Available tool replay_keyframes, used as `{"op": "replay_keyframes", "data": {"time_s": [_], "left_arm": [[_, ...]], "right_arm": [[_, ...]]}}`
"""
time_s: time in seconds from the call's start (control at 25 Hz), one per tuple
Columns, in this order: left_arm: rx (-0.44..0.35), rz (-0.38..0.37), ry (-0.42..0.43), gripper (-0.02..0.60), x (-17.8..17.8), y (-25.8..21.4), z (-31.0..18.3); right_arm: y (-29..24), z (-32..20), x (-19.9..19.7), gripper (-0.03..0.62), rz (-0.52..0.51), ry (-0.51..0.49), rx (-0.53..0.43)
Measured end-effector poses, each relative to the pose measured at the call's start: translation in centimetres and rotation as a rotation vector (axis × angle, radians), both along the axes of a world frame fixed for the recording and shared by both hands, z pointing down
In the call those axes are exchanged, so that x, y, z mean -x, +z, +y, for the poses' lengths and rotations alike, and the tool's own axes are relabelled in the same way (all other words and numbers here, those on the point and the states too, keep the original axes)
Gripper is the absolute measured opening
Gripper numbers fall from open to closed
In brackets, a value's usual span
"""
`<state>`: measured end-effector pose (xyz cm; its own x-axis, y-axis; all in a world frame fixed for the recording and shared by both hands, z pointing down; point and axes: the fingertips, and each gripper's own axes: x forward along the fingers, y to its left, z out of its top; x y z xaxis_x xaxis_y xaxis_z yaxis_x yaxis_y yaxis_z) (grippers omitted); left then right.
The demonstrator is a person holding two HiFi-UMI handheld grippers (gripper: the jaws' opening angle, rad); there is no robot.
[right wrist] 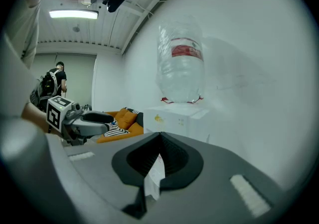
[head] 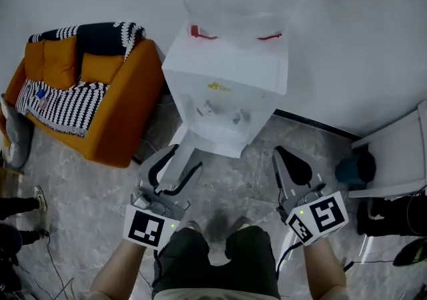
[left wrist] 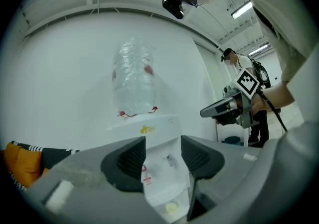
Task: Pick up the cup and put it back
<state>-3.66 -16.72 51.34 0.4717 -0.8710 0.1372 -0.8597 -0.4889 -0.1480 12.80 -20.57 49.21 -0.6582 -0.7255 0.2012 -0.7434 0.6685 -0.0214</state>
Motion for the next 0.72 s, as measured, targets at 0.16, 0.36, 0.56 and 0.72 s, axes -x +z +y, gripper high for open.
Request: {"op": "replay_keyframes", "data": {"time_s": [0.16, 0.36, 0.56, 0.72], "left_arm": [[-0.022, 0.014, 0.024, 0.227, -0.1, 5.7, -0.4], [-0.002, 0.032, 0.041, 0.227, -0.1, 13.7, -0.8], [-0.055, 0.067, 0.097, 0.227, 0.1, 20.2, -1.9], [-0.052, 0.057, 0.1, 0.227, -0.1, 25.1, -2.7]], "right_arm": [[5.6, -0.7, -0.1, 0.003, 0.007, 0.005, -0.001], [12.3, -1.1, -0.6, 0.003, 0.036, -0.004, -0.023], [19.6, -1.9, -1.1, 0.003, -0.043, -0.001, 0.001], [24.8, -2.0, -1.3, 0.003, -0.031, -0.014, -0.008]]}}
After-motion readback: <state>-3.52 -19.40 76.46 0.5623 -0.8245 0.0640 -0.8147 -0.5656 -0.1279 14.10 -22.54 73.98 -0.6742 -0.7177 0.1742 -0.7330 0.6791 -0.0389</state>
